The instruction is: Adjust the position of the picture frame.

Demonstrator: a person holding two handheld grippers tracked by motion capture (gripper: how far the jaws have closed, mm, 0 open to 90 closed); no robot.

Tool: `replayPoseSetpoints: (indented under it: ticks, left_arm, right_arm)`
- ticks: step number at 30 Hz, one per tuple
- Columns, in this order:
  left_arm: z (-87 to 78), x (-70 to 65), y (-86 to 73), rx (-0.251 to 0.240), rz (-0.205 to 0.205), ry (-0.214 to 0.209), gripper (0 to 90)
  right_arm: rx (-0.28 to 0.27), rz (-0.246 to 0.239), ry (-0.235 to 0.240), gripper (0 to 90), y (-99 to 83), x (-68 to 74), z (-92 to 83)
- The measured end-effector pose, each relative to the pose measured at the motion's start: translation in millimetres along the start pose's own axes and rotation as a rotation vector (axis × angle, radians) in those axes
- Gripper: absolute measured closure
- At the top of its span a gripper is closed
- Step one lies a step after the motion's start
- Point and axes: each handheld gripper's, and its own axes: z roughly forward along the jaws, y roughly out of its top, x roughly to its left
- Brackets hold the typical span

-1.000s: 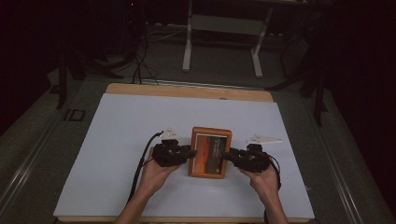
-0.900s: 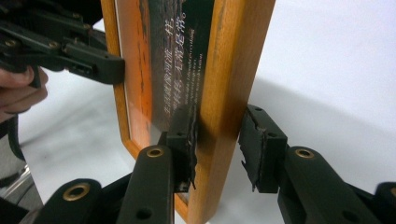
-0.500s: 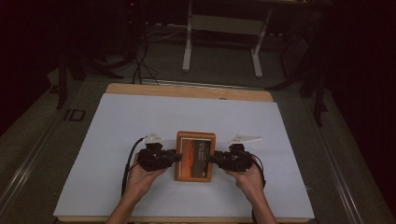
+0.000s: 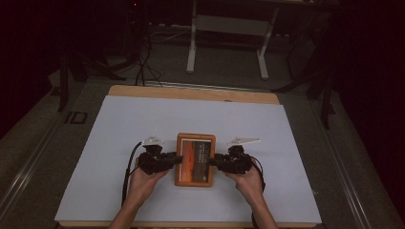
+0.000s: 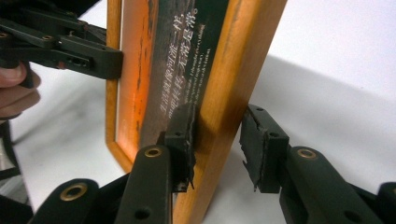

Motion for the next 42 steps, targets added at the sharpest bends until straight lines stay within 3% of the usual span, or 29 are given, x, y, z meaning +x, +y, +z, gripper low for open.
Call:
replayPoseSetpoints:
  ticks: [5, 10, 11, 16, 23, 26, 35, 42]
  left_arm:
    - [6.2, 1.3, 2.1, 0.021, -0.001, 0.022, 61.4]
    - [12.3, 6.3, 3.5, 0.031, -0.034, 0.011, 58.9]
    - [15.3, 8.9, 4.3, 0.04, -0.052, 0.006, 58.2]
    - [24.9, 17.8, 5.3, 0.064, -0.106, -0.013, 56.4]
    - [40.1, 25.5, 3.0, 0.089, -0.153, -0.018, 50.1]
    - [43.4, 23.4, 1.6, 0.086, -0.155, 0.006, 47.0]
    - [42.7, 20.1, 1.5, 0.085, -0.179, 0.032, 46.6]
    - [42.0, 19.9, 0.5, 0.082, -0.187, 0.037, 46.7]
  right_arm:
    - [0.017, 0.007, -0.009, 62.7, 2.2, -2.6, 4.6]
    - [0.027, 0.055, 0.02, 62.1, 2.4, -12.0, 9.8]
    - [0.032, 0.086, 0.029, 60.7, 2.0, -16.1, 13.7]
    - [0.055, 0.113, 0.033, 57.7, 2.7, -21.7, 21.2]
    - [0.101, 0.155, 0.039, 51.0, 0.8, -30.5, 34.8]
    - [0.108, 0.186, 0.058, 50.7, -0.5, -35.2, 38.7]
    - [0.107, 0.187, 0.063, 50.7, 0.8, -36.2, 40.1]
    - [0.124, 0.158, 0.071, 49.8, 4.4, -37.3, 41.6]
